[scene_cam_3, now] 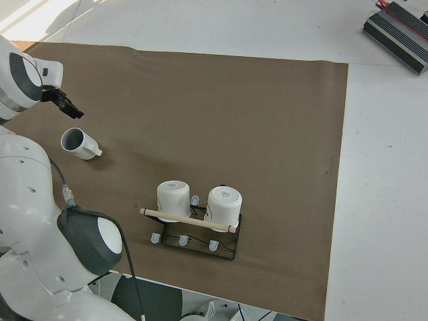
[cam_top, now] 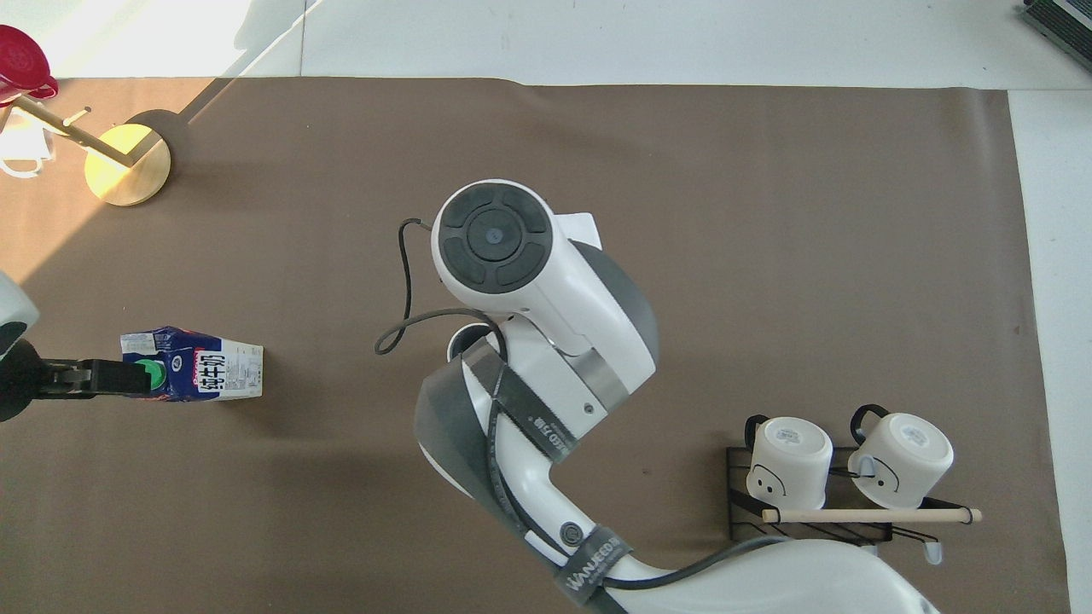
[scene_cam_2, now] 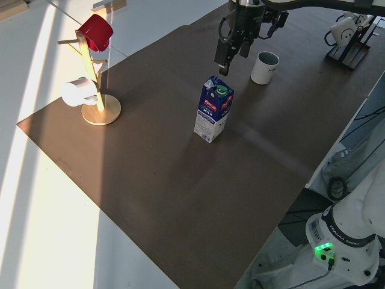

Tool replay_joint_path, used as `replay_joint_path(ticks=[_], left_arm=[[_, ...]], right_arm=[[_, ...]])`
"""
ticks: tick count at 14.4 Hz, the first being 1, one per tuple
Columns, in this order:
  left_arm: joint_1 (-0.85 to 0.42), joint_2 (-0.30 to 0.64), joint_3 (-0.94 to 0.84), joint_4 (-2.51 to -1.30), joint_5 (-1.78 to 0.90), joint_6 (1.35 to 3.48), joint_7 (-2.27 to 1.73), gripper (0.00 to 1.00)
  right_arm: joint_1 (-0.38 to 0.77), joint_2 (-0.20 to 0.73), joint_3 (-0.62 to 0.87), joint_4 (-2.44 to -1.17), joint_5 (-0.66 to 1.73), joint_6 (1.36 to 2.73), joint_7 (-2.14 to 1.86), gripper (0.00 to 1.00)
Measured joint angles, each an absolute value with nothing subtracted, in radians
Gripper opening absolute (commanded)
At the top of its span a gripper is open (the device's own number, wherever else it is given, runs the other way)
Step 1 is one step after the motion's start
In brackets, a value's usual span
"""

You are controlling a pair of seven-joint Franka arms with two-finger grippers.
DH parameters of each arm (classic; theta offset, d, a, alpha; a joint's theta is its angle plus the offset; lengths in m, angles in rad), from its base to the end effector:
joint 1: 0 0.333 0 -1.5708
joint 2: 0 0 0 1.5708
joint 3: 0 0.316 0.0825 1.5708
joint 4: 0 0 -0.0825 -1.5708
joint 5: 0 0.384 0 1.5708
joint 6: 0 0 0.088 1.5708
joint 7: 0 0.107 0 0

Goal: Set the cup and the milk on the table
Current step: 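Carry the white mug with the right gripper toward the table center, then release the mug and raise the right gripper away from it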

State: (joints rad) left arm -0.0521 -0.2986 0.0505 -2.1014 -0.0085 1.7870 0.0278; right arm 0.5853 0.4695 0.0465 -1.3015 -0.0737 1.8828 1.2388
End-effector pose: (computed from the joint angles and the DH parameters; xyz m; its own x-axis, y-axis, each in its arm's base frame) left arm 0.4649 0.0006 0.5427 0.9994 -0.0300 -0.0155 -0.0297 -0.9993 0.0236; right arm 0.5791 0.4086 0.4858 0.8233 -0.5612 0.0848 -0.5548 -0.8272 -0.0889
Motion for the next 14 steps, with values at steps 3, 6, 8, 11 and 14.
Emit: replay_joint_path(ticks=[3,6,8,11,14], left_arm=[[-0.064,-0.314,0.035,-2.164,-0.008,1.85,0.06,1.0],[-0.073,-0.328,0.032,-2.216,-0.008,1.908,0.065,1.0],[-0.073,-0.331,0.033,-2.239,-0.008,1.946,0.092,1.0],[-0.071,-0.332,0.036,-2.279,-0.008,2.003,0.124,1.0],[-0.063,-0.332,0.041,-2.321,-0.008,2.069,0.154,1.0]], right_arm=[[0.465,0.345,0.046,-1.355,-0.073,1.798,1.06,1.0],[0.365,0.264,0.045,-1.379,-0.073,1.725,0.899,1.0],[0.303,0.223,0.046,-1.386,-0.07,1.678,0.791,1.0],[0.181,0.172,0.046,-1.389,-0.041,1.646,0.589,1.0],[0.075,0.137,0.045,-1.389,-0.022,1.611,0.412,1.0]])
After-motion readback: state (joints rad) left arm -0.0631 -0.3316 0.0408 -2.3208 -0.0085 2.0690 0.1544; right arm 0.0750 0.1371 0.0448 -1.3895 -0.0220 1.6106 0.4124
